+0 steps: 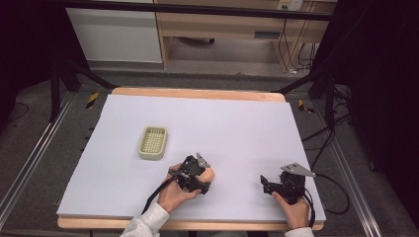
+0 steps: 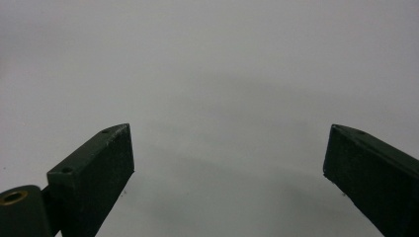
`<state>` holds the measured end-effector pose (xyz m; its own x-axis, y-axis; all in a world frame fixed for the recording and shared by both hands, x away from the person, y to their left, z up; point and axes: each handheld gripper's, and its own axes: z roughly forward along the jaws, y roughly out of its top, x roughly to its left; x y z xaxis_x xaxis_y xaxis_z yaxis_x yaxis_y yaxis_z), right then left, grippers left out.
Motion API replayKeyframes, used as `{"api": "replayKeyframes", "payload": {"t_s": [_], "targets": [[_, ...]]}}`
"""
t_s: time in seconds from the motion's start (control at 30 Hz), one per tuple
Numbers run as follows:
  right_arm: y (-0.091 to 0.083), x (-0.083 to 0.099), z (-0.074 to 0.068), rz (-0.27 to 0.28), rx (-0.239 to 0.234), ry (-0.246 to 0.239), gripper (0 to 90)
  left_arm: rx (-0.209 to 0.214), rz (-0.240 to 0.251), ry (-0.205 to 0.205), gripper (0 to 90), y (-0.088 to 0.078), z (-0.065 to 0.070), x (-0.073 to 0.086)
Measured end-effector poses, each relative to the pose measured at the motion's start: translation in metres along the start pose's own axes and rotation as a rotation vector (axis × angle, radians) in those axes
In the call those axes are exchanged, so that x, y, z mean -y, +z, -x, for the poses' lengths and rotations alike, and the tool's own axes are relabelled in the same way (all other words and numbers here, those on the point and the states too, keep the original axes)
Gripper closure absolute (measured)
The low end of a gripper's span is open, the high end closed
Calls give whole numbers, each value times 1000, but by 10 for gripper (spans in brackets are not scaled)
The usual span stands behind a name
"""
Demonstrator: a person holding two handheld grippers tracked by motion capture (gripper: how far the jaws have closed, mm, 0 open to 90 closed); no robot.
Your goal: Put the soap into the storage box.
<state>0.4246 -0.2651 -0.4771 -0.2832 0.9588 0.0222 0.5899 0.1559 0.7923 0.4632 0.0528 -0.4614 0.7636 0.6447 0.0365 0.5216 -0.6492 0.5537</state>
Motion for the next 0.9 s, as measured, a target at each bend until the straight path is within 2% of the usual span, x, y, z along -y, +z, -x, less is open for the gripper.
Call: {"api": "replayKeyframes", "payload": {"t_s": [0.13,0.4,0.57,0.77,0.9], "targets": [[0,0,0,-1,1,3,56,6,1,3,316,-6,-1,0],[-2,0,1,5,2,7,56,5,41,-12,317,-20,-5,-1],[-3,0,2,10,5,1,56,1,56,-31,317,-28,-10,2],[-5,0,3,13,-1,18,56,-14,65,-57,317,-34,-18,5],[-4,0,3,13,5,4,56,-20,73,-65,317,-37,-21,7]]}}
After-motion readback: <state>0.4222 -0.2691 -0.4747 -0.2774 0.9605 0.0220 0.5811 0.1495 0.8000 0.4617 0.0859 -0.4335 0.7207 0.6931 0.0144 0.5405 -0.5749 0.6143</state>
